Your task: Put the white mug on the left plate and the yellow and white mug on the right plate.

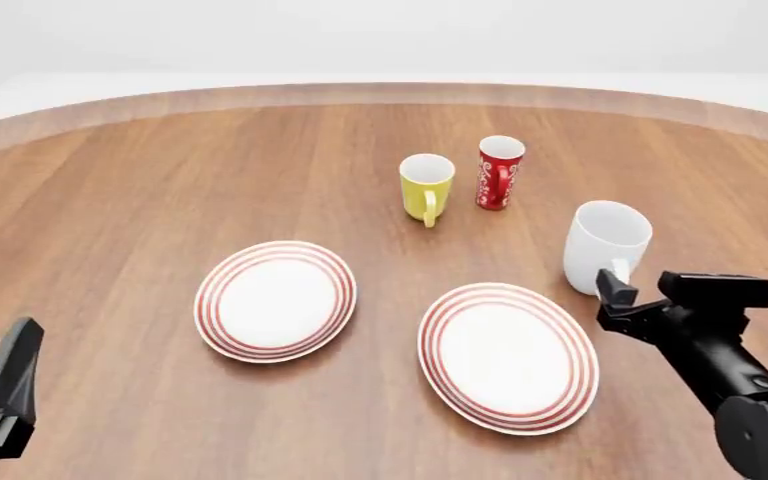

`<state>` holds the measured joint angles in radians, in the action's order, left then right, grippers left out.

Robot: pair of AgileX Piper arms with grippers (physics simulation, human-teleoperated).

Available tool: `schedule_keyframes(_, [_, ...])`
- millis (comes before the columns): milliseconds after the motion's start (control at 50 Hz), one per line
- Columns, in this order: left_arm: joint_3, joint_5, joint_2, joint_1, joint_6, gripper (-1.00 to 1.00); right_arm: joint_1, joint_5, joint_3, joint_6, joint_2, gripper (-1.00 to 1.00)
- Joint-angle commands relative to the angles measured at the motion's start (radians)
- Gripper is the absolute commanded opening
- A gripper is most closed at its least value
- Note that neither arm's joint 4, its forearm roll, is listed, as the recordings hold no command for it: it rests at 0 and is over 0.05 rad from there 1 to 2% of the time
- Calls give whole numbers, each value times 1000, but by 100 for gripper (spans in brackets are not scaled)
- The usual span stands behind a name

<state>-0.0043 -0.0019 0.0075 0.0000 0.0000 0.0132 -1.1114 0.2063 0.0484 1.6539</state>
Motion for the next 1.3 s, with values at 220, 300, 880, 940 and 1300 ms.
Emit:
schedule_keyframes(220, [0,0,0,0,0,100,-9,-17,87,3,151,100])
schedule_keyframes(300, [0,0,0,0,0,100,-7,-16,91,3,157,100])
schedule_keyframes(880, [0,0,0,0,0,100,-14,-46,106,13,240,100])
schedule_keyframes(940, [0,0,0,0,0,100,-15,-48,109,14,248,100])
schedule_keyframes(1300, [0,0,0,0,0,100,-15,-51,116,21,265,-100])
